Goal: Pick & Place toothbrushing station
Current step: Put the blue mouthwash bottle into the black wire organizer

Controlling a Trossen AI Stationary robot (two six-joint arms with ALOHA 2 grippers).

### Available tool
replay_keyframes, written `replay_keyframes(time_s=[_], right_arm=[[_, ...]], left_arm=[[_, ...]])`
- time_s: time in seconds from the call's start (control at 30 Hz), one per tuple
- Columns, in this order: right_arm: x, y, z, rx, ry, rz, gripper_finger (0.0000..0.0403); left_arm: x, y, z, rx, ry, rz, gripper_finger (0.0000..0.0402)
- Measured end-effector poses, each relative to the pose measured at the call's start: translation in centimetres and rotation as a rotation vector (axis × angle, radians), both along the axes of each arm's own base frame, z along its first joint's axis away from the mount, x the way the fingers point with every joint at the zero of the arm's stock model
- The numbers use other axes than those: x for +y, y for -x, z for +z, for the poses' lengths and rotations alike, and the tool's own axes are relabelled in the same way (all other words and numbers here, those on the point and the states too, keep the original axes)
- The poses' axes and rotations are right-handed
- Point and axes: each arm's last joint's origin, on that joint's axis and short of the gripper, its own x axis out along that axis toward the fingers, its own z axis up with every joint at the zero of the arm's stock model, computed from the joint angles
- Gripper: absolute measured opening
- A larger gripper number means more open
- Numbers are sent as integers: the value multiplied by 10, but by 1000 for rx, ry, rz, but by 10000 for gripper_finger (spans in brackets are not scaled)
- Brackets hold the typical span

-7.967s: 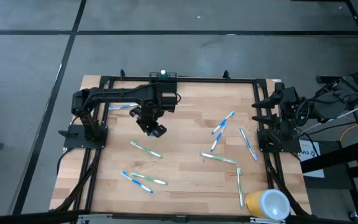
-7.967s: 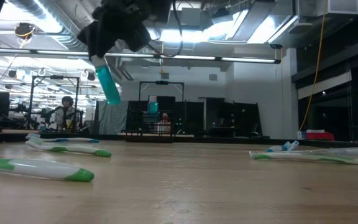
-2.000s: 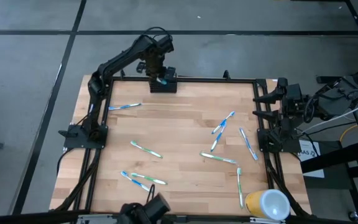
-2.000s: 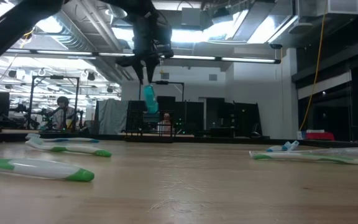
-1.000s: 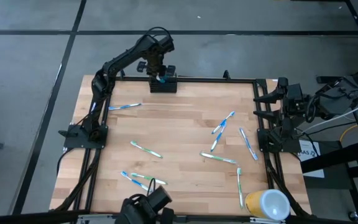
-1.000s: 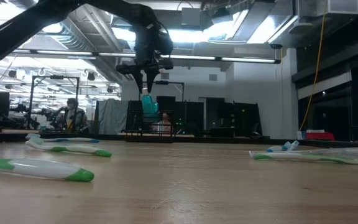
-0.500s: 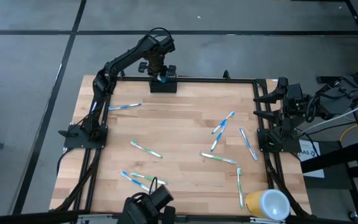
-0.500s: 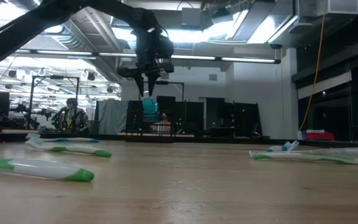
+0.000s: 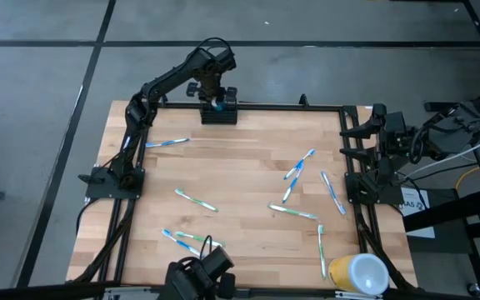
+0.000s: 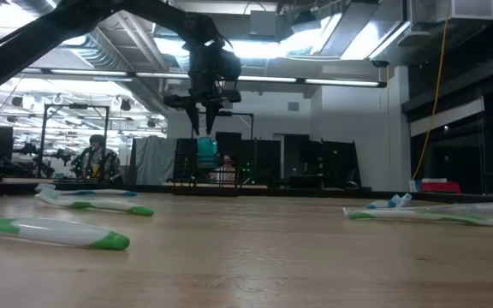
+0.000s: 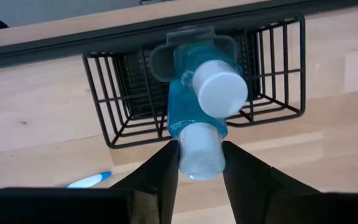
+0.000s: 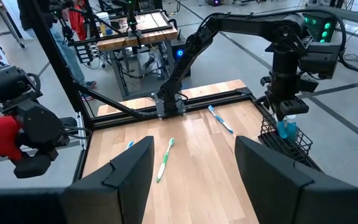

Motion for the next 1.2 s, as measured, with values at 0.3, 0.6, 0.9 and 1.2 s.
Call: replay_keyframes(time_s=[0.3, 0.6, 0.9, 1.2], right_arm=[[0, 0, 0, 0, 0, 0, 228], [0, 0, 0, -1, -4, -1, 228], [0, 0, 0, -1, -7, -2, 228], [0, 0, 0, -3, 0, -11, 228]], left_arm=[[2, -2, 0, -18, -20, -1, 99], [2, -2, 0, -16, -22, -8, 107], [-1, -2, -4, 36, -9, -32, 106], [-5, -9, -15, 70, 14, -71, 106]])
